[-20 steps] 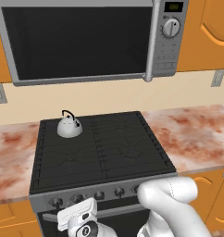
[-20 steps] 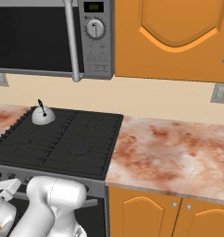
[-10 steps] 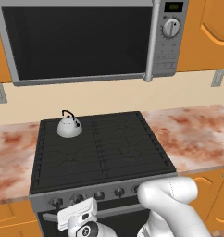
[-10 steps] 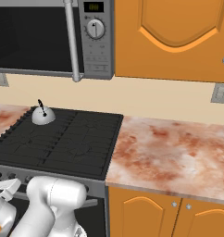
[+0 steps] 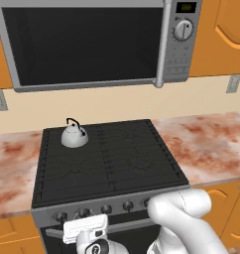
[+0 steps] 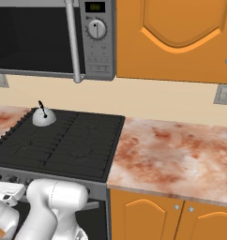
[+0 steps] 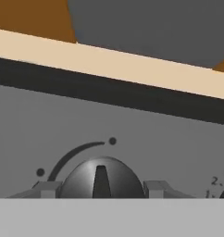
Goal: The kettle is done boiling. Turn off the stove, then wait for 300 timesteps before moving the kettle to the dining table.
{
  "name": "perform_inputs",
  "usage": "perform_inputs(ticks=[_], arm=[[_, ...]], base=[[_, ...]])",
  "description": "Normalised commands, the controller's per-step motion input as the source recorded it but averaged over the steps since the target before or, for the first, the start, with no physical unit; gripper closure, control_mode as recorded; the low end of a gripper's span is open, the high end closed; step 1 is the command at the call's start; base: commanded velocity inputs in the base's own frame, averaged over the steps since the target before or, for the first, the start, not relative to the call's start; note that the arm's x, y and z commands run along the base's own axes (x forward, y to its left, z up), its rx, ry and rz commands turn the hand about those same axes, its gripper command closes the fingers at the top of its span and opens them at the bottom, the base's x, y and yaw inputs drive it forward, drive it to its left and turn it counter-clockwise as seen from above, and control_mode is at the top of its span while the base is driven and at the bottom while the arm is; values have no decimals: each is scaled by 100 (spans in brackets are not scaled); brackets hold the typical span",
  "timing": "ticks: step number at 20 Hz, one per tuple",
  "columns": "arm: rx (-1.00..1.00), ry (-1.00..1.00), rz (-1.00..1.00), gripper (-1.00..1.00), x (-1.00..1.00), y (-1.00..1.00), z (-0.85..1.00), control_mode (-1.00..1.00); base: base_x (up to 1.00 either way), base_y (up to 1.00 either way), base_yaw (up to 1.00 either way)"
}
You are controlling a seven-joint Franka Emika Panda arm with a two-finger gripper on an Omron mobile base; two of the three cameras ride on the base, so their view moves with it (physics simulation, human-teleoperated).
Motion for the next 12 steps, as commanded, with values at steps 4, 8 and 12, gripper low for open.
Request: perform_inputs(ticks=[4, 8, 12], arm=[[45, -4, 1, 100, 0, -25, -17, -100], [43, -5, 0, 100, -2, -23, -14, -100], [39, -3, 2, 100, -6, -13, -15, -100]], base=[[0, 0, 0], [0, 0, 0], [0, 0, 0]])
